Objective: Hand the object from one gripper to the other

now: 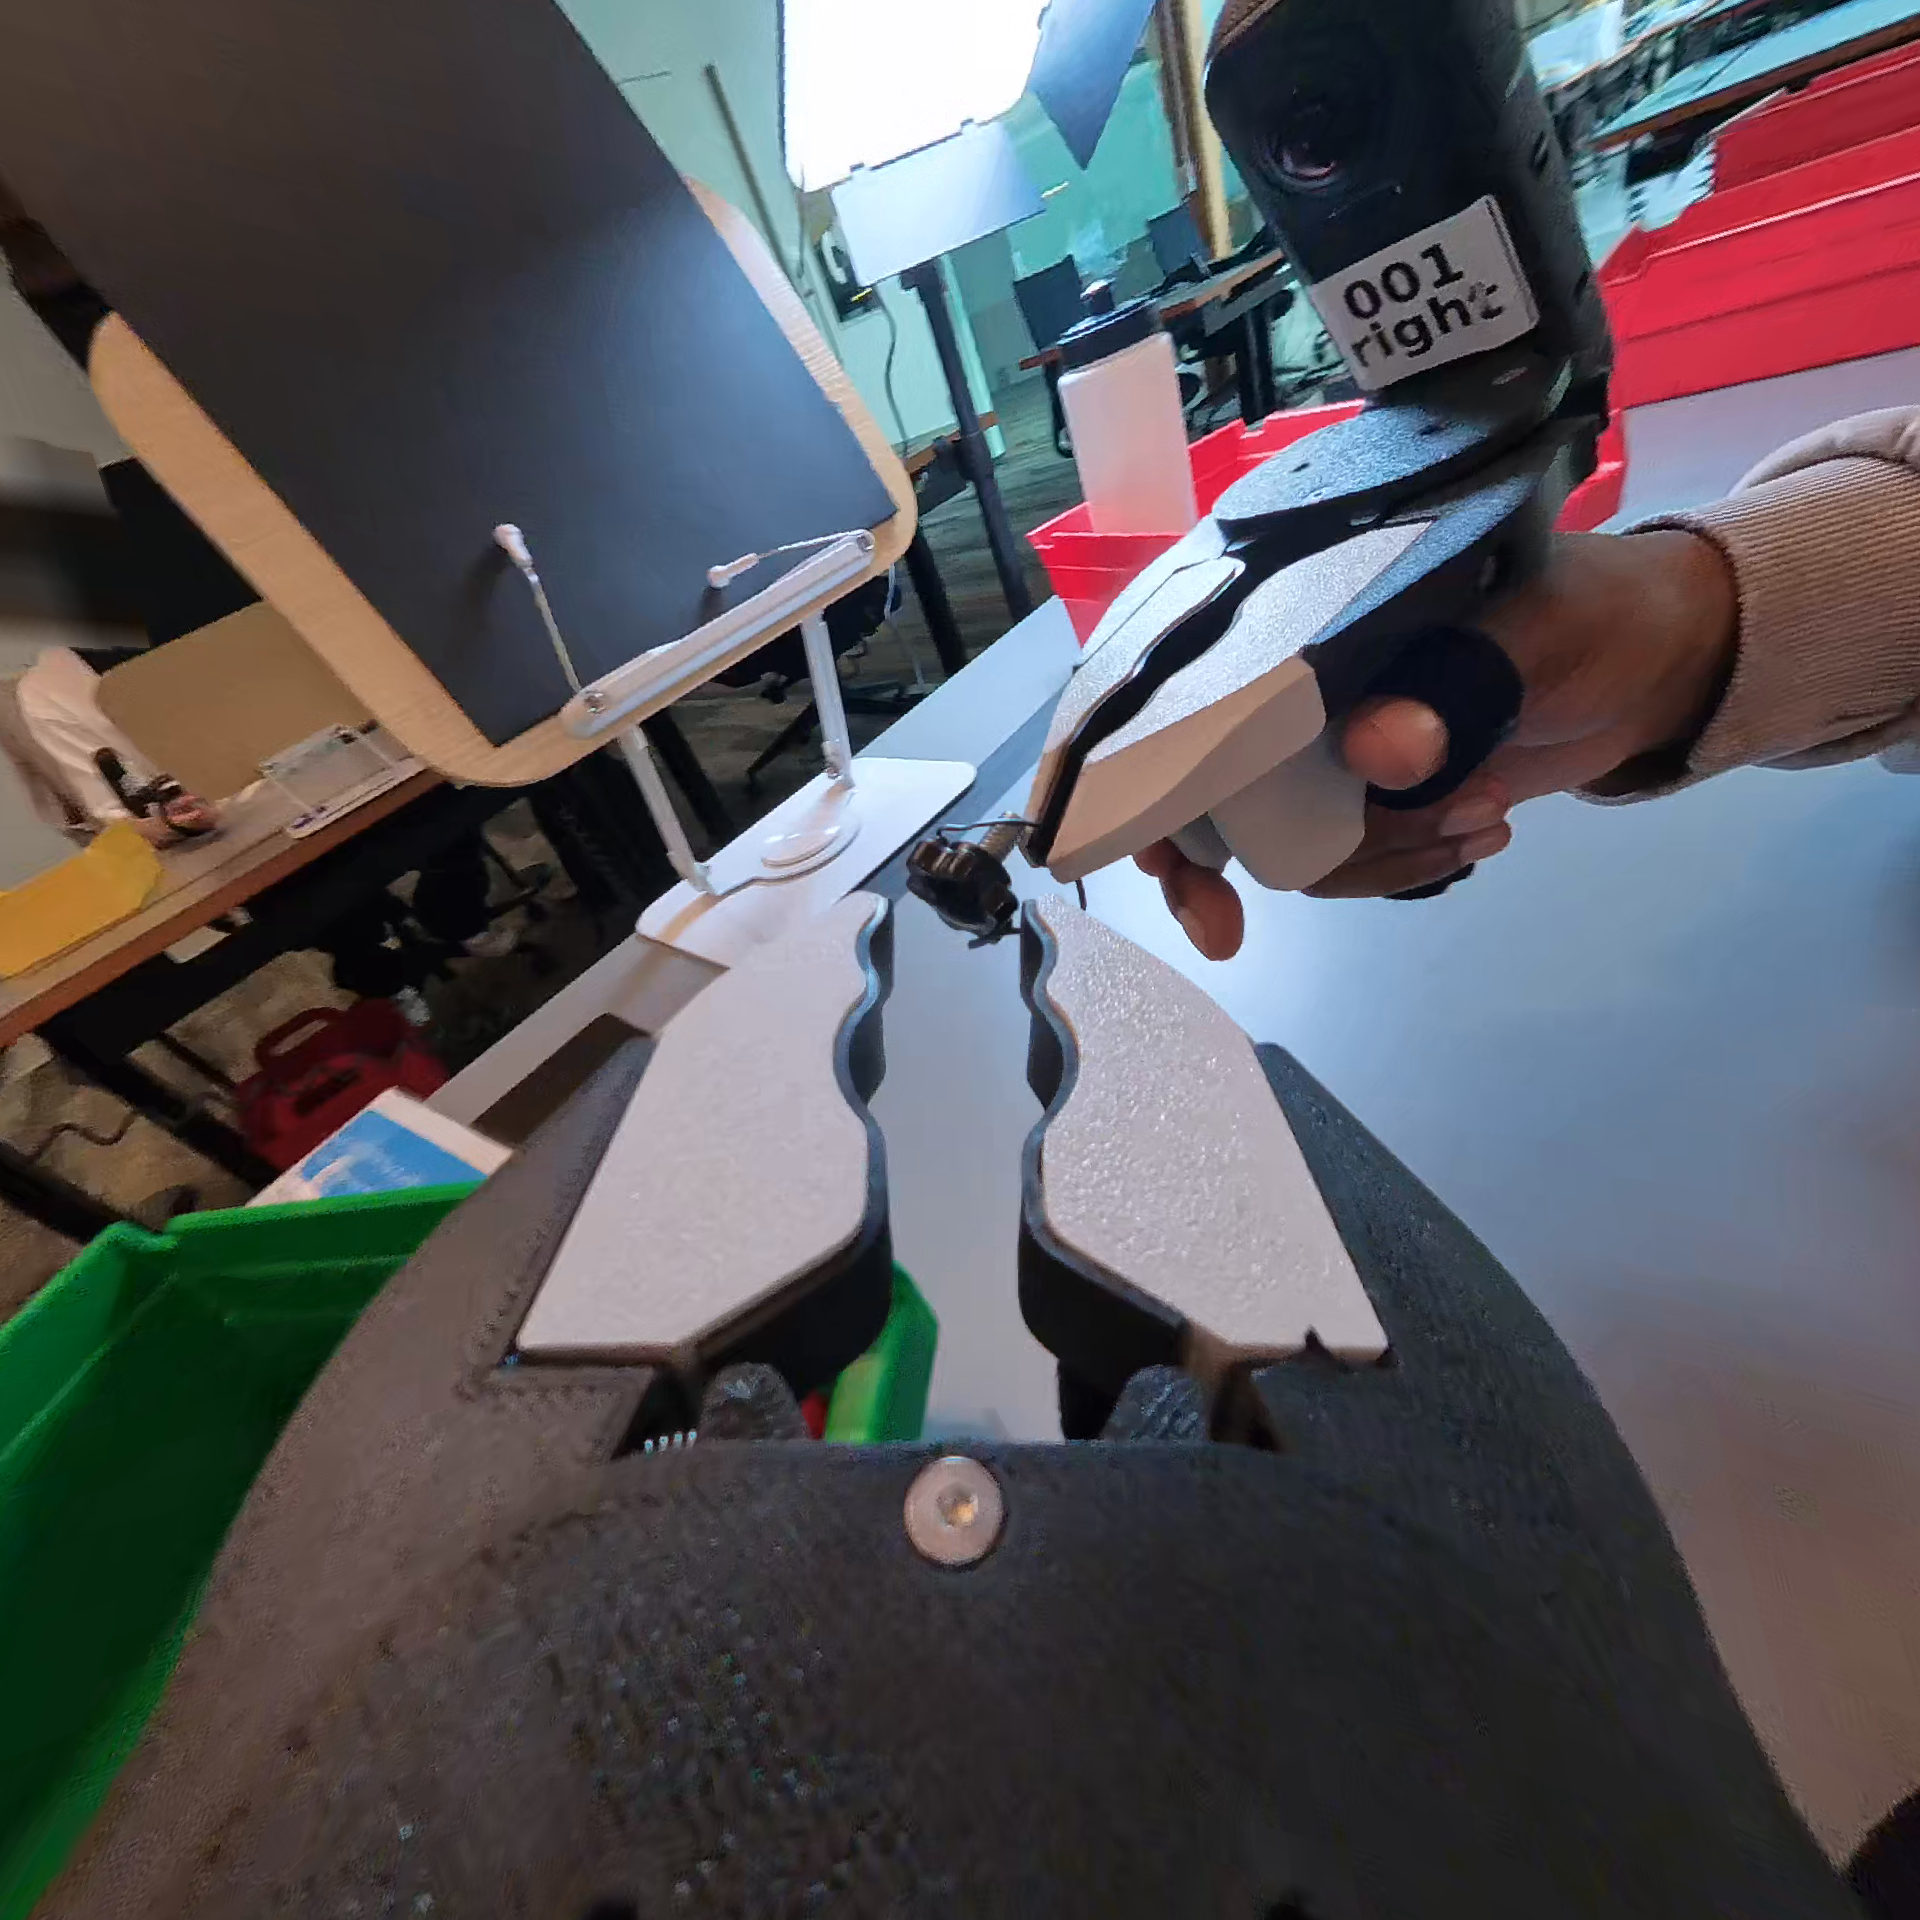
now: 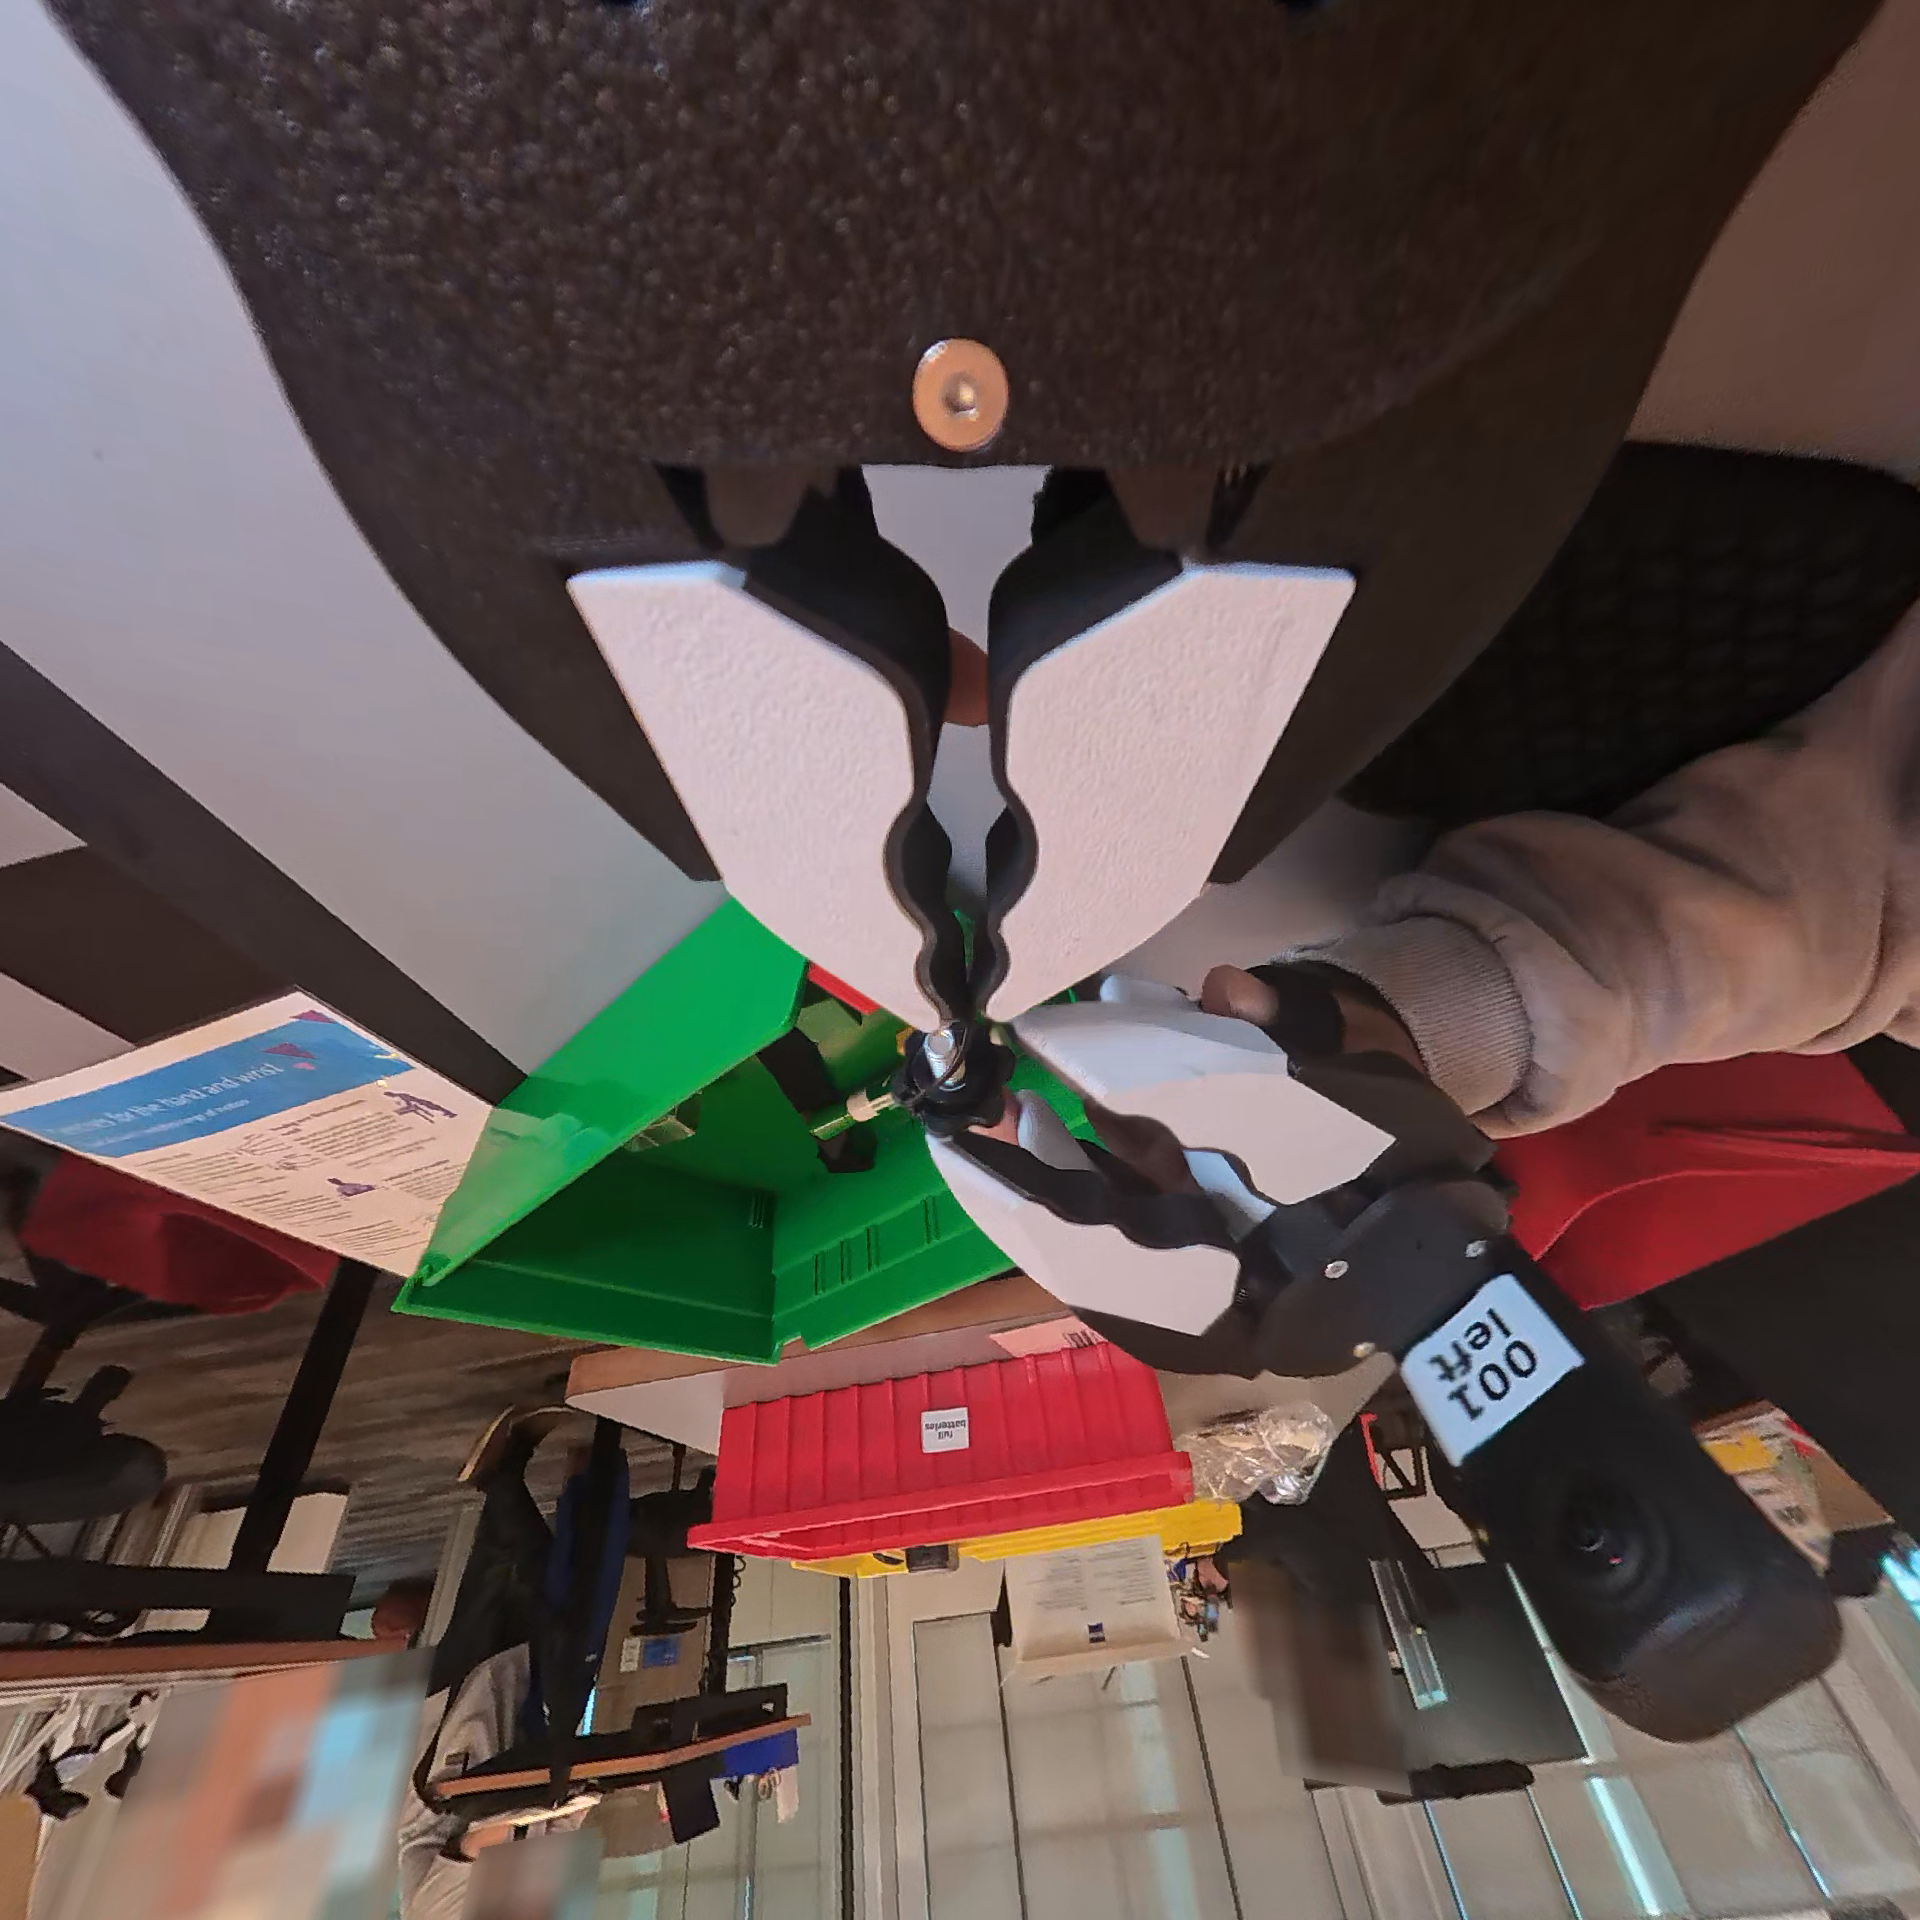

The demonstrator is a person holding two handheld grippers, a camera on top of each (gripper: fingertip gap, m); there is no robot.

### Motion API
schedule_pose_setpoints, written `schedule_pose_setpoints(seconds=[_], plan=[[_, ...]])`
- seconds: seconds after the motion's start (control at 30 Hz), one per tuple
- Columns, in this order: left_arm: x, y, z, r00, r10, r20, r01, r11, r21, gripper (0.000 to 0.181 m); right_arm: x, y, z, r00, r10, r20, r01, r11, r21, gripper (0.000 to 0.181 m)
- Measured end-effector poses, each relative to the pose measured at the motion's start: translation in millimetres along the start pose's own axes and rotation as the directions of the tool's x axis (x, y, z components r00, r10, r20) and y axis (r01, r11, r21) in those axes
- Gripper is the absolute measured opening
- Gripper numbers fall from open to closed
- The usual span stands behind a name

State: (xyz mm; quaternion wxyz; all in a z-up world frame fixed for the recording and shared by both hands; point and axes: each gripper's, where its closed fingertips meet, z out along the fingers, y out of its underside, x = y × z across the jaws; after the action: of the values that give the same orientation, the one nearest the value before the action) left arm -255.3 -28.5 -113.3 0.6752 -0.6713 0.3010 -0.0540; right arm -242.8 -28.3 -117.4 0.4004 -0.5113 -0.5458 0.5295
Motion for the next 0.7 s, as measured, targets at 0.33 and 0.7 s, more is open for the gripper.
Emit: schedule_pose_setpoints(seconds=[0.33, 0.7], plan=[[73, -5, 25, 0.919, -0.205, -0.338, 0.21, 0.978, -0.022, 0.03, -27, 26, -53, 0.985, -0.165, 0.045, 0.169, 0.982, -0.09, 0.001], [111, 3, 37, 0.873, -0.217, -0.437, 0.196, 0.976, -0.093, 0.029, -46, 34, -114, 0.972, -0.233, 0.034, 0.236, 0.967, -0.098, 0.001]])
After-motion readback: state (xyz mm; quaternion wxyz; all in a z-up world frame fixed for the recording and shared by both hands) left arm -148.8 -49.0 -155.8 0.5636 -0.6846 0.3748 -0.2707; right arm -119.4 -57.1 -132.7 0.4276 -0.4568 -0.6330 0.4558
